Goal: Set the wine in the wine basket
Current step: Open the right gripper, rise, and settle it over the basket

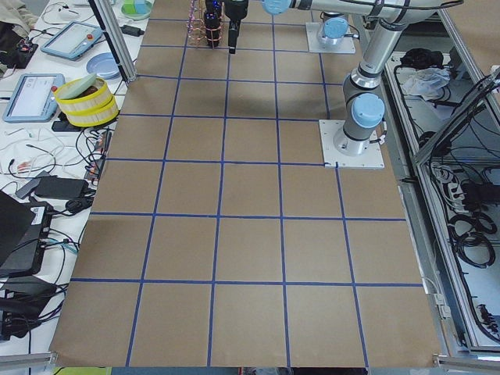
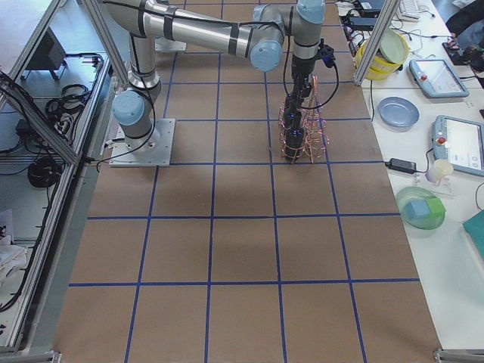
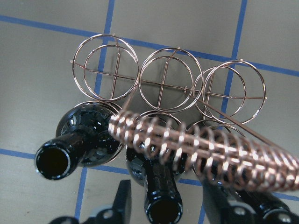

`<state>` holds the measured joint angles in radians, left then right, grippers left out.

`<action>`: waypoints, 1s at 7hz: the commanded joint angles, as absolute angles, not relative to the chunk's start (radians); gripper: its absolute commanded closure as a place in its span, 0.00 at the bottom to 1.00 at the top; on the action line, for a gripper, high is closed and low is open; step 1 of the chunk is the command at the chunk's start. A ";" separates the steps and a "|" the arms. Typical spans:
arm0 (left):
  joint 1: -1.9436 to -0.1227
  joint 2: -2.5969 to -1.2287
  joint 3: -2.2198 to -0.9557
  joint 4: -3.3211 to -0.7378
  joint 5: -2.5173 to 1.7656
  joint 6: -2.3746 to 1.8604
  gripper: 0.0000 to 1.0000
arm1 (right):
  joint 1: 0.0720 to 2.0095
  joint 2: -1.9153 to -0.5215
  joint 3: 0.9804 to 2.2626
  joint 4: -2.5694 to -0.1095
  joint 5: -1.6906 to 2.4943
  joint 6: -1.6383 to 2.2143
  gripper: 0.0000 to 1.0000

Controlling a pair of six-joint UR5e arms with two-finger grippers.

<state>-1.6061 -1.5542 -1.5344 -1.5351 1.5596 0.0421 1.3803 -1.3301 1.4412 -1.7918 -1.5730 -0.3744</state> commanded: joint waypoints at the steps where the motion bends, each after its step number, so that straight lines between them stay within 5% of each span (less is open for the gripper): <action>1: -1.606 -1.552 -1.536 -1.536 1.560 0.041 0.00 | 1.385 -1.425 1.440 -1.754 -1.571 -0.359 0.24; 5: -1.606 -1.543 -1.534 -1.557 1.572 0.043 0.00 | 1.506 -1.621 1.430 -1.492 -1.577 -0.137 0.00; 7: -1.605 -1.545 -1.534 -1.557 1.572 0.043 0.00 | 1.578 -1.637 1.440 -1.457 -1.583 -0.100 0.00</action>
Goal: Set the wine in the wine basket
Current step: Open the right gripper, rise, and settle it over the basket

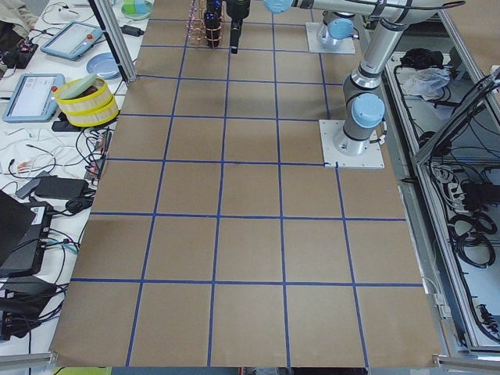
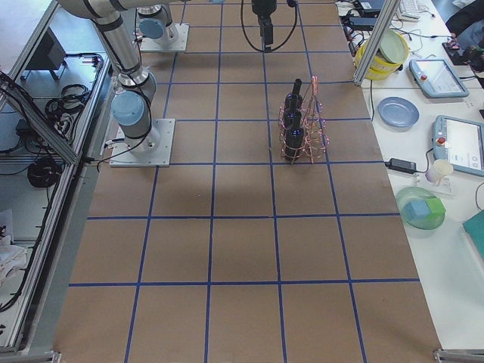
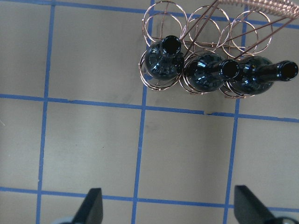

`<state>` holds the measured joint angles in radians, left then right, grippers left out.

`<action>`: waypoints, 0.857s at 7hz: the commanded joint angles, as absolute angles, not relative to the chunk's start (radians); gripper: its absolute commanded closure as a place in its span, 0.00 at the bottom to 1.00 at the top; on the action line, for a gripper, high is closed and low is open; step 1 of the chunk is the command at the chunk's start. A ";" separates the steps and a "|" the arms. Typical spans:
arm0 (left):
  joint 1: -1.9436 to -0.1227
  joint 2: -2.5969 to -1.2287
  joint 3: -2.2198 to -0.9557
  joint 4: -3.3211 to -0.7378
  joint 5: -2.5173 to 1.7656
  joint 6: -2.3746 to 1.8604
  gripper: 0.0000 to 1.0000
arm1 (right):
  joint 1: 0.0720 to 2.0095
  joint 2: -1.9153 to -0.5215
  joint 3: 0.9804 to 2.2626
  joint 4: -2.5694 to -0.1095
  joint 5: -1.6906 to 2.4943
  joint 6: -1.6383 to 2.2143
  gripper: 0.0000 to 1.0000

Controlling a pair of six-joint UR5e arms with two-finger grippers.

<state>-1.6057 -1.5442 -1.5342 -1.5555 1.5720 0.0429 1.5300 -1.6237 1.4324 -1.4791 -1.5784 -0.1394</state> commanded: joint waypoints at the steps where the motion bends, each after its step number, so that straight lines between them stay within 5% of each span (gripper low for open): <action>1: -1.606 -1.545 -1.534 -1.559 1.574 0.043 0.00 | 1.621 -1.631 1.442 -1.459 -1.585 -0.021 0.00; 6: -1.606 -1.543 -1.532 -1.582 1.574 0.043 0.00 | 1.644 -1.635 1.465 -1.462 -1.568 0.018 0.00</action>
